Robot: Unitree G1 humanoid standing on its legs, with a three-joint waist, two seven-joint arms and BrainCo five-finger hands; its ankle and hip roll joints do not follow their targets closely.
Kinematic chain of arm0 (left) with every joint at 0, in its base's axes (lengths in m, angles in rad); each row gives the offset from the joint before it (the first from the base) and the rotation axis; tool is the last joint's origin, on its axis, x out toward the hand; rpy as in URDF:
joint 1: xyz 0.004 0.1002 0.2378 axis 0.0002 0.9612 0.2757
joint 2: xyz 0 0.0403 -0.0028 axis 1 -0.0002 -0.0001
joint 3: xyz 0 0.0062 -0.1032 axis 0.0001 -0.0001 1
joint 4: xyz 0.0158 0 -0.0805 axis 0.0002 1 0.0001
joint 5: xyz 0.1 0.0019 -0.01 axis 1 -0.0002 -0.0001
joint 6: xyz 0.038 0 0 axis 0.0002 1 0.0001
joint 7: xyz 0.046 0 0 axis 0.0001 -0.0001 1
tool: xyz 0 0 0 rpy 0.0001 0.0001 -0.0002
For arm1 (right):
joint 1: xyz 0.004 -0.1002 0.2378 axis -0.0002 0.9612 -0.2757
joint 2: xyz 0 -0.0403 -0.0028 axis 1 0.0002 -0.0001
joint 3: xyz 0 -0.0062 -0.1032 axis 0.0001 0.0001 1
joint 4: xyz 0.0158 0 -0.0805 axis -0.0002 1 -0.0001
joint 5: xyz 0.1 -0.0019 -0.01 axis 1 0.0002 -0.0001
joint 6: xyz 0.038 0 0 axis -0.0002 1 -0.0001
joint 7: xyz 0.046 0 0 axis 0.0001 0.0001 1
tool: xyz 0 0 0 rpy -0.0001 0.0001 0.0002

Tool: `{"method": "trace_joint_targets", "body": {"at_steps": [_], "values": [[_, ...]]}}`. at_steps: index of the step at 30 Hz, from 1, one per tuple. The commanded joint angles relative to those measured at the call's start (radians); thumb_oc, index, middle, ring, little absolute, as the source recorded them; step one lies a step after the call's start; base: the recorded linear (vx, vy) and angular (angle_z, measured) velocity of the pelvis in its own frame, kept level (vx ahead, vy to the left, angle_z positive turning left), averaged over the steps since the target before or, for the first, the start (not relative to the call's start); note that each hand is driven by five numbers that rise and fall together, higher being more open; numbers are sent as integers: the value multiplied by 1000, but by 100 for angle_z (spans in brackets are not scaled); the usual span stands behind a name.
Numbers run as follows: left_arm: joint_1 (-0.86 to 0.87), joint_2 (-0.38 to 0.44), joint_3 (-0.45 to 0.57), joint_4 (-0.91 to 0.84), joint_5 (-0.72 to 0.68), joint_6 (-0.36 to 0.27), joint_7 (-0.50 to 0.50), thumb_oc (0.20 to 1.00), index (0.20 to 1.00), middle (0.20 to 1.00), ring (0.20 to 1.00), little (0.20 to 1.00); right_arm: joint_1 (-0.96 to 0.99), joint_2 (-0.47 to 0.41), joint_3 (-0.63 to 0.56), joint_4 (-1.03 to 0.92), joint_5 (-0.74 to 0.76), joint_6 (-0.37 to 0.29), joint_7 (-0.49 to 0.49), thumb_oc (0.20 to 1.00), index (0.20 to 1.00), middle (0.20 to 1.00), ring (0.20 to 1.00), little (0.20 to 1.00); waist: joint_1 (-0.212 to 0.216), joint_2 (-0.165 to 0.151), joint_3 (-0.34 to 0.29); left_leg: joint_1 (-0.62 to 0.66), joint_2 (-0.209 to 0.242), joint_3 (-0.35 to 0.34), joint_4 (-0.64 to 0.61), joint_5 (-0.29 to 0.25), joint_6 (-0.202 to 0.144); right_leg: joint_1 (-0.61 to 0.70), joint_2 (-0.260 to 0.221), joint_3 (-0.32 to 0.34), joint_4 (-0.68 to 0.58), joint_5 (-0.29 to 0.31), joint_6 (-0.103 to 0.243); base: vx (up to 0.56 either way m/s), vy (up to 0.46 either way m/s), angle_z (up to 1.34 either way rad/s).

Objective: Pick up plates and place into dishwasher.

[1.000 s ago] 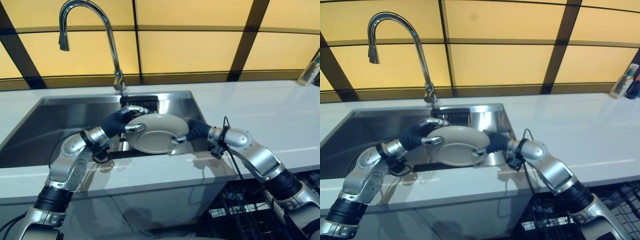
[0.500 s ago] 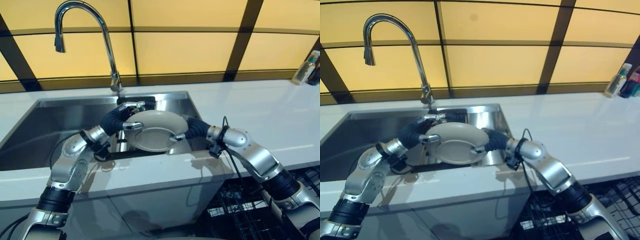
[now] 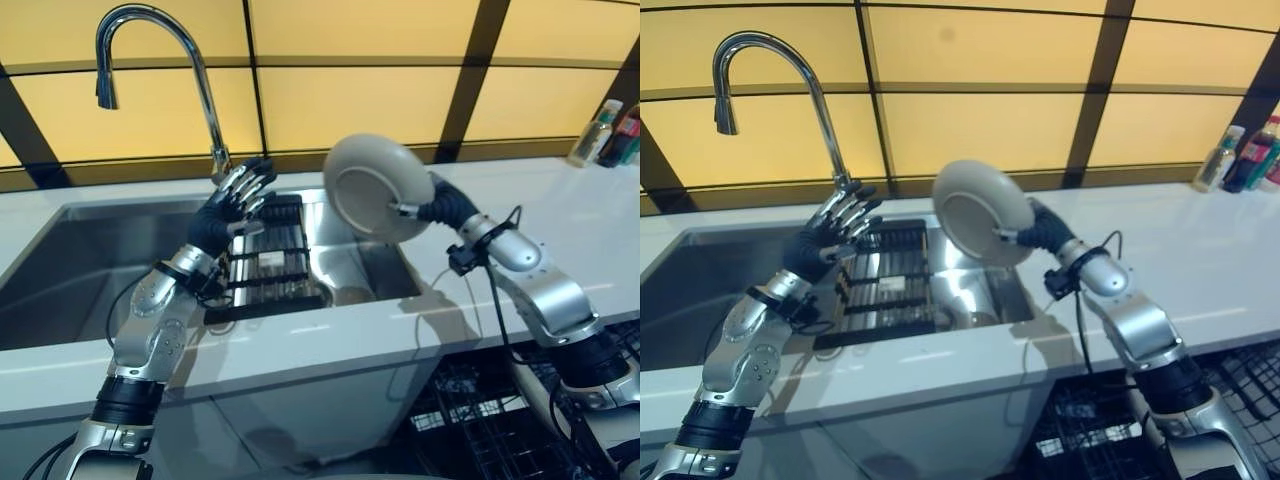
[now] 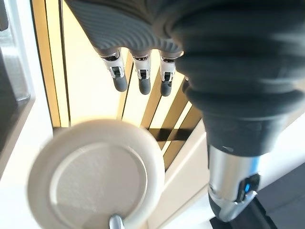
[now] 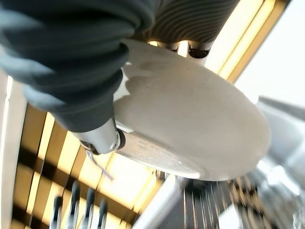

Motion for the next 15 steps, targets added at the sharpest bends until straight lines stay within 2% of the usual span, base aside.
{"method": "trace_joint_targets", "body": {"at_steps": [1,9,15], "values": [[-74,30,26,45,-49,-61,22,1000,1000,1000,1000,1000,-61,-43,-75,9,-9,-93,-58,200,200,200,200,200,-32,-33,-57,-57,-14,61,6,-45,11,45,-30,-21,45,-135,54,2,-9,-4],[-46,62,78,46,-87,-56,36,1000,1000,1000,1000,1000,63,-90,-221,28,-58,-135,-147,200,200,200,200,200,-72,-24,-60,-56,-24,77,4,-54,17,32,-31,18,23,-115,66,12,5,-12],[5,59,144,47,-117,-50,51,1000,1000,1000,1000,1000,245,-66,-366,37,-68,-157,-163,200,200,200,200,200,-108,-14,-59,-62,-35,89,0,-59,28,10,-36,58,17,-103,77,21,16,-13]]}}
